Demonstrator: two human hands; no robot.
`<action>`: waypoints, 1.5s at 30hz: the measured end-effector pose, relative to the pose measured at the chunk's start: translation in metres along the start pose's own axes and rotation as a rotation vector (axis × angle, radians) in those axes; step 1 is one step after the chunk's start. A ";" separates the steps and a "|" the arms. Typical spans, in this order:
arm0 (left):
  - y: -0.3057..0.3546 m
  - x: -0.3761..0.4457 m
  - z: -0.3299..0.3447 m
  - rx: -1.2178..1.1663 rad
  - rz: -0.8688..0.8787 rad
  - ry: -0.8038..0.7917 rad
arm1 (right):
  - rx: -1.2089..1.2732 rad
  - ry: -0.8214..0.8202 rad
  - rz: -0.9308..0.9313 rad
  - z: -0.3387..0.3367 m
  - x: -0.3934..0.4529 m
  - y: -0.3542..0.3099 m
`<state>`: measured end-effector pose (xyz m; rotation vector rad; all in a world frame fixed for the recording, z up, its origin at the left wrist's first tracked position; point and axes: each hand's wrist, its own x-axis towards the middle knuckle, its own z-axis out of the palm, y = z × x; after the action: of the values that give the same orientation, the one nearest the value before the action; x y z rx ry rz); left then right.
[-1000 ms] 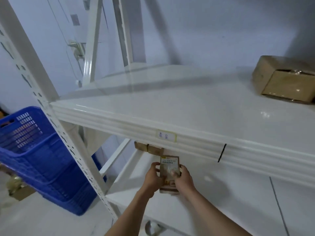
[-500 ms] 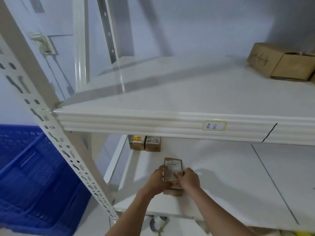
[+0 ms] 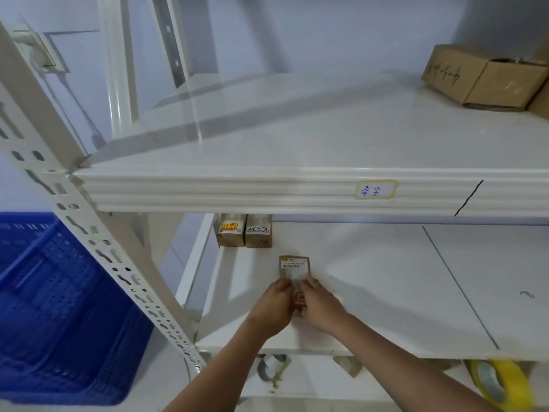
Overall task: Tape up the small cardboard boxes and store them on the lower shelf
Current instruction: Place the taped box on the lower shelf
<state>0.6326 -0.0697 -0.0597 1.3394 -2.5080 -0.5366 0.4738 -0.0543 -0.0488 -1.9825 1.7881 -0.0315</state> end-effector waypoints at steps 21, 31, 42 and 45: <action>-0.058 0.103 -0.007 0.292 -0.146 0.071 | -0.049 0.337 0.103 -0.019 0.118 -0.007; -0.086 0.124 -0.009 0.361 -0.281 0.038 | -0.112 0.136 0.084 -0.036 0.158 -0.011; -0.041 0.135 -0.033 0.290 -0.301 -0.057 | -0.075 0.178 0.148 -0.064 0.132 -0.012; -0.007 0.138 -0.036 0.229 -0.252 -0.029 | -0.094 0.191 0.221 -0.071 0.099 0.014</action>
<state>0.5762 -0.1960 -0.0247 1.7582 -2.4998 -0.3247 0.4524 -0.1711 -0.0190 -1.8871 2.1590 -0.0688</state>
